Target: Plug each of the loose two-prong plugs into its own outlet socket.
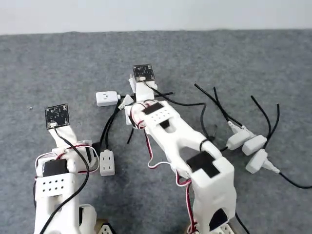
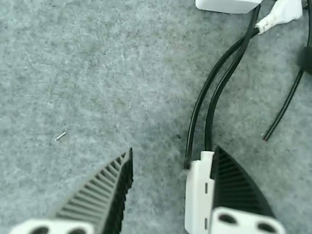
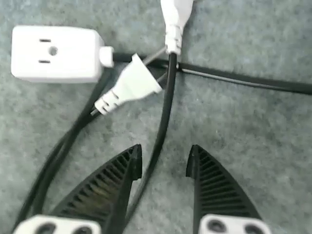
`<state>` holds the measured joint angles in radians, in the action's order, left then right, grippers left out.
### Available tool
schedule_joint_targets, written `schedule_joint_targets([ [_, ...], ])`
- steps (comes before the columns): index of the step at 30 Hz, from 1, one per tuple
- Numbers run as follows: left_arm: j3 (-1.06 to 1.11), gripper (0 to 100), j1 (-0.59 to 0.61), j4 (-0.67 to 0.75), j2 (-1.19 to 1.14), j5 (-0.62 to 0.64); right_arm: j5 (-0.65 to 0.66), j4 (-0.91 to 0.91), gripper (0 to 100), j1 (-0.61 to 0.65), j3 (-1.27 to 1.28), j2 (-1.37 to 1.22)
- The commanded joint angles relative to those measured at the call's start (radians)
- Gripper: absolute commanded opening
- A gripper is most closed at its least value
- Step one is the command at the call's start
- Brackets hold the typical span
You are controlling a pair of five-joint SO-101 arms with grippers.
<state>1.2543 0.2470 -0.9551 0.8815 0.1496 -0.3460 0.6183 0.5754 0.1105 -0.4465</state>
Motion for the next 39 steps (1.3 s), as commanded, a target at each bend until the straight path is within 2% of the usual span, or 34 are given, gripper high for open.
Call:
schedule_joint_targets([
  [1,-0.008,25,0.008,0.026,0.018,0.011,-0.011,0.059,9.5,0.01,-0.135,-0.035],
  [5,-0.008,25,0.008,0.026,0.018,0.011,-0.009,0.179,0.5,0.007,-0.256,-0.101],
  [11,-0.008,25,0.008,0.026,0.018,0.011,-0.009,0.326,0.9,0.01,-0.316,-0.097],
  [16,-0.005,25,0.005,0.029,0.018,0.011,-0.002,0.466,0.9,0.008,-0.316,0.036],
  [20,0.042,25,0.005,0.107,0.018,0.011,0.101,0.622,0.9,0.004,-0.315,0.197],
  [30,0.047,25,0.005,0.115,0.018,0.011,0.331,0.964,0.9,-0.081,-0.315,0.55],
  [33,0.047,25,0.003,0.117,0.018,0.011,0.448,1.066,0.8,-0.105,-0.324,0.642],
  [36,0.047,25,0.003,0.117,0.018,0.011,0.562,1.185,0.8,-0.107,-0.353,0.664],
  [39,0.047,25,0.002,0.117,0.018,0.011,0.58,1.175,0.8,-0.153,-0.325,0.642],
])
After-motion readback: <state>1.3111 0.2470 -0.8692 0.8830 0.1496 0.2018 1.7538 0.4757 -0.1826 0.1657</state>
